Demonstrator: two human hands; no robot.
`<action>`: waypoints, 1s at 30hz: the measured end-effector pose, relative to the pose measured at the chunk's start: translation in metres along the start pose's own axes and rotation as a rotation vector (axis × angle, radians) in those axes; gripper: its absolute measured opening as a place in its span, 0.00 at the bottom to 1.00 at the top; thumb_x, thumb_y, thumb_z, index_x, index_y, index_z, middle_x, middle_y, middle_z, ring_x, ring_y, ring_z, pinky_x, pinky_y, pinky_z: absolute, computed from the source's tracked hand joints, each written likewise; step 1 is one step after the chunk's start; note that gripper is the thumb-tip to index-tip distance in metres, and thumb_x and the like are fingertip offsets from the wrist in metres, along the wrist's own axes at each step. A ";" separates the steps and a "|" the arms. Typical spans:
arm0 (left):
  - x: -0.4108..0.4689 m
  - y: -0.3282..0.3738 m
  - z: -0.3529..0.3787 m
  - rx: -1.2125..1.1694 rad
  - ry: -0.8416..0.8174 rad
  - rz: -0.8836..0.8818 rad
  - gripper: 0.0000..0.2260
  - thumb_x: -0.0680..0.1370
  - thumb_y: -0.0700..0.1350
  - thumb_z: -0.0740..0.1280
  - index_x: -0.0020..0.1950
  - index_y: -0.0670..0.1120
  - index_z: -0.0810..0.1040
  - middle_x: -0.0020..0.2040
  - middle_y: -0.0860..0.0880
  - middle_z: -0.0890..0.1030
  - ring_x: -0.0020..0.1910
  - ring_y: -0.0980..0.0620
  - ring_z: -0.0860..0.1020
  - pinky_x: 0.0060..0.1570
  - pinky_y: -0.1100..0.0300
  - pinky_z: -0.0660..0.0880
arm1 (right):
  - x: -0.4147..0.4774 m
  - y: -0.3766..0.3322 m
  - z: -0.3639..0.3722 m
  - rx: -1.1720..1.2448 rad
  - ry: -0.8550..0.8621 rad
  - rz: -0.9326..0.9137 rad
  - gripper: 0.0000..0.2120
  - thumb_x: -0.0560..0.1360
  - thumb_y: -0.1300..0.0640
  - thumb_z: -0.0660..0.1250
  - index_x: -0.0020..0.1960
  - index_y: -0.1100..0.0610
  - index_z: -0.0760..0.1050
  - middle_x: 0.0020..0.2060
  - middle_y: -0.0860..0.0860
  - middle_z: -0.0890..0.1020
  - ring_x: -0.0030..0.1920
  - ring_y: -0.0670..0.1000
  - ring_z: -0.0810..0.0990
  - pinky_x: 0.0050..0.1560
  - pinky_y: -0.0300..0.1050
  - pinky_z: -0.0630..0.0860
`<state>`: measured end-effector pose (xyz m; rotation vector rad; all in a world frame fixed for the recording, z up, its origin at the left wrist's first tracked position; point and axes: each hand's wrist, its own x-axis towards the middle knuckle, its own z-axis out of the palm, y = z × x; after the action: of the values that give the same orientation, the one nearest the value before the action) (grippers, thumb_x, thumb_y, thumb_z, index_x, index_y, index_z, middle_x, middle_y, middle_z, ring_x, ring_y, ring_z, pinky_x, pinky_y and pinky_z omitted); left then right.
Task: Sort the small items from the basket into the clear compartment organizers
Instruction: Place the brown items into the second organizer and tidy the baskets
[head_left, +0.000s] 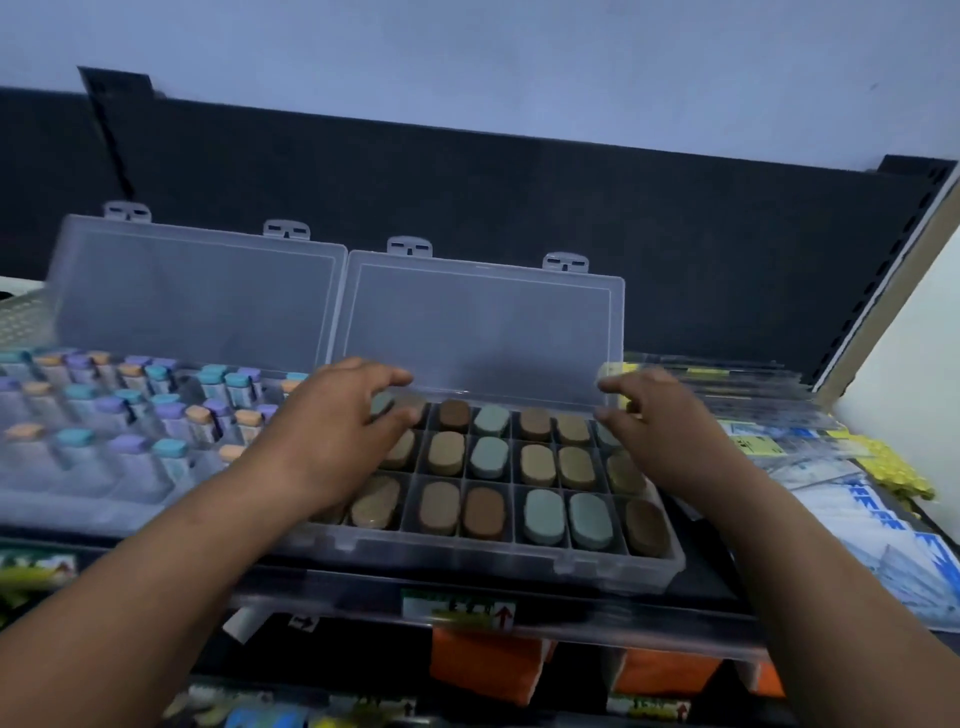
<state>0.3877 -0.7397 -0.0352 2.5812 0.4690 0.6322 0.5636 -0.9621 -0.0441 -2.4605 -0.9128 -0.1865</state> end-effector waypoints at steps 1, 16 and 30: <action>-0.003 -0.006 -0.005 -0.036 -0.001 -0.017 0.17 0.77 0.50 0.66 0.66 0.50 0.75 0.61 0.51 0.76 0.59 0.51 0.74 0.60 0.54 0.72 | -0.005 -0.015 -0.001 0.028 0.019 -0.034 0.16 0.78 0.54 0.65 0.65 0.56 0.75 0.61 0.53 0.75 0.60 0.52 0.74 0.57 0.39 0.65; -0.020 -0.062 -0.046 -0.056 -0.044 0.049 0.14 0.78 0.48 0.66 0.63 0.51 0.77 0.59 0.53 0.77 0.55 0.56 0.74 0.50 0.63 0.66 | 0.031 -0.098 0.053 -0.293 -0.183 0.076 0.14 0.77 0.52 0.65 0.60 0.54 0.78 0.58 0.56 0.78 0.59 0.58 0.75 0.58 0.48 0.73; -0.026 -0.121 -0.082 -0.030 -0.078 0.105 0.14 0.79 0.49 0.64 0.65 0.53 0.75 0.54 0.55 0.74 0.52 0.55 0.73 0.45 0.63 0.66 | 0.006 -0.164 0.068 -0.081 -0.051 0.100 0.14 0.78 0.55 0.64 0.63 0.53 0.76 0.60 0.53 0.76 0.60 0.54 0.75 0.60 0.46 0.71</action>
<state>0.2988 -0.6205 -0.0374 2.6044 0.2978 0.5672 0.4598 -0.8187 -0.0338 -2.5895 -0.8159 -0.1296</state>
